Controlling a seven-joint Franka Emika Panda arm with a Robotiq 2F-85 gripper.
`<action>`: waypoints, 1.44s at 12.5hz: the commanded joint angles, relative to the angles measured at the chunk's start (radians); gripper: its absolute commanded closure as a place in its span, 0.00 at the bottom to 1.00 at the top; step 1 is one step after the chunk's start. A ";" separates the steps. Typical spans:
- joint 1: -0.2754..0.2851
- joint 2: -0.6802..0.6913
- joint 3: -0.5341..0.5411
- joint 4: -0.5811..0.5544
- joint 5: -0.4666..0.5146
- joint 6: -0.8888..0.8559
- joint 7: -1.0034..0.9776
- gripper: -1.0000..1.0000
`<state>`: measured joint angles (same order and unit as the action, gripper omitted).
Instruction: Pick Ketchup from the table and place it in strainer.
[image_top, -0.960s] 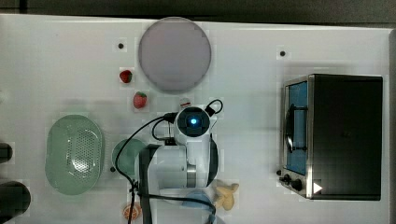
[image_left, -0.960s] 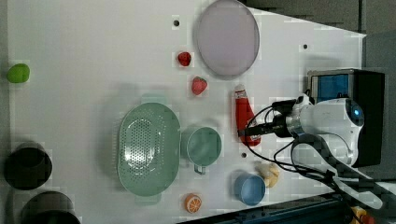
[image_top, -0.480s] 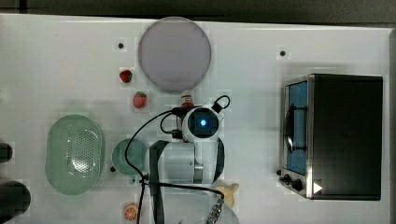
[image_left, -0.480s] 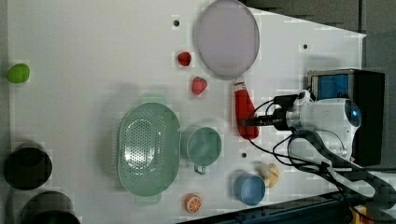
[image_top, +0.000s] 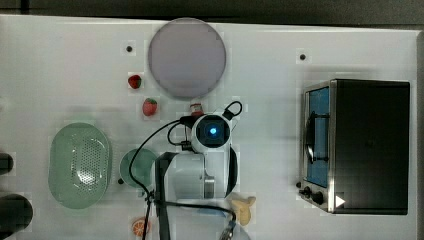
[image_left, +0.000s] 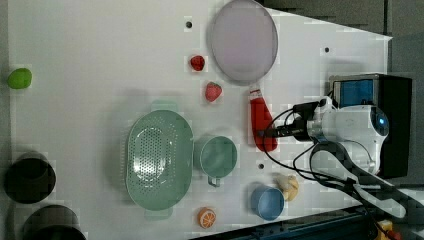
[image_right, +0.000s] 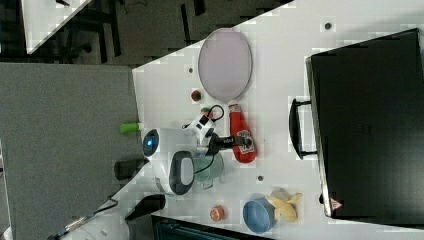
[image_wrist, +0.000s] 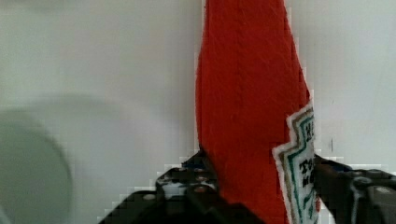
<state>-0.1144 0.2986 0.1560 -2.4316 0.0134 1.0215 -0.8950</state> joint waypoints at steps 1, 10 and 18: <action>0.002 -0.175 -0.007 0.012 0.014 -0.109 -0.039 0.38; 0.052 -0.554 0.130 0.072 0.026 -0.475 0.111 0.38; 0.096 -0.414 0.427 0.121 0.111 -0.323 0.610 0.38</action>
<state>-0.0260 -0.1161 0.5752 -2.3320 0.1147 0.6631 -0.4451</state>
